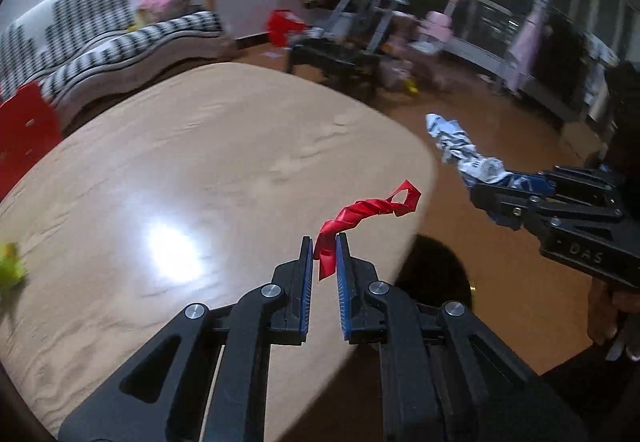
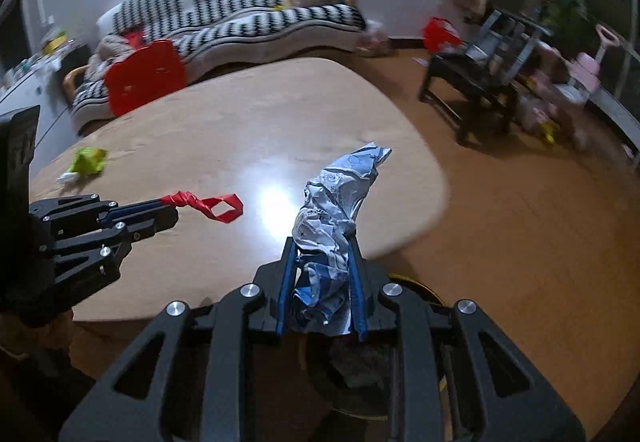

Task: Collect trash
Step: 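Carry the ribbon and foil wrapper over the bin and open both tools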

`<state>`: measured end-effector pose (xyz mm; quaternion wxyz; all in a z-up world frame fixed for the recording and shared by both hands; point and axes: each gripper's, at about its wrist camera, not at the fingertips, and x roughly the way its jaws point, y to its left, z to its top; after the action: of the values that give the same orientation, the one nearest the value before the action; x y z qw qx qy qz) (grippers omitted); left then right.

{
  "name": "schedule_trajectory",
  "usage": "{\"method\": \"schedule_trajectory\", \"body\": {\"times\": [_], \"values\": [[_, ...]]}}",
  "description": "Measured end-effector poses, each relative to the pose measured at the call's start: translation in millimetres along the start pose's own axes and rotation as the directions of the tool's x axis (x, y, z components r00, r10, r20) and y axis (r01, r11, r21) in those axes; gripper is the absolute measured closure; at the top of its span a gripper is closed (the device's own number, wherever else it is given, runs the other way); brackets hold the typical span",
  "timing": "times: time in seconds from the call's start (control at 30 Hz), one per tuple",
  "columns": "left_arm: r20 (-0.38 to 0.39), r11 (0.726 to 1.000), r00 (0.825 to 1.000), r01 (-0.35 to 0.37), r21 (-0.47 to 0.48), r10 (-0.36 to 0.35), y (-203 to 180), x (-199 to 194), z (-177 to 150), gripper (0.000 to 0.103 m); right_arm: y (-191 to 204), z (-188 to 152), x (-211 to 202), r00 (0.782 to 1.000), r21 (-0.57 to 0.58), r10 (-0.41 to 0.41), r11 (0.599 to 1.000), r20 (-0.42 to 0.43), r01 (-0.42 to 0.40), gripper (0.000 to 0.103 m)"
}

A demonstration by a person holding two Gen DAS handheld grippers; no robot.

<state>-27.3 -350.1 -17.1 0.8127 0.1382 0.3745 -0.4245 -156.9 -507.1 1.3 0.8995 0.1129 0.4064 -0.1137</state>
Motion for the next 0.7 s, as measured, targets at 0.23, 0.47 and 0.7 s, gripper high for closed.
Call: {"method": "schedule_trajectory", "body": {"times": [0.23,0.47,0.7], "values": [[-0.093,0.993,0.993,0.086,0.086,-0.078,-57.3,43.6,-13.4,0.092,-53.7,-35.2,-2.7,0.998,0.073,-0.025,0.997,-0.061,0.030,0.078],[-0.153,0.985,0.983,0.121,0.123,-0.102,-76.2,62.0,-26.2,0.092,-85.3,-56.7,0.9,0.994,0.126,-0.022,0.991,-0.110,0.036,0.078],[-0.175,0.981,0.977,0.142,0.134,-0.118,-88.3,70.8,-24.9,0.092,-82.8,-56.5,2.6,0.993,0.131,-0.017,0.991,-0.119,0.033,0.078]]}}
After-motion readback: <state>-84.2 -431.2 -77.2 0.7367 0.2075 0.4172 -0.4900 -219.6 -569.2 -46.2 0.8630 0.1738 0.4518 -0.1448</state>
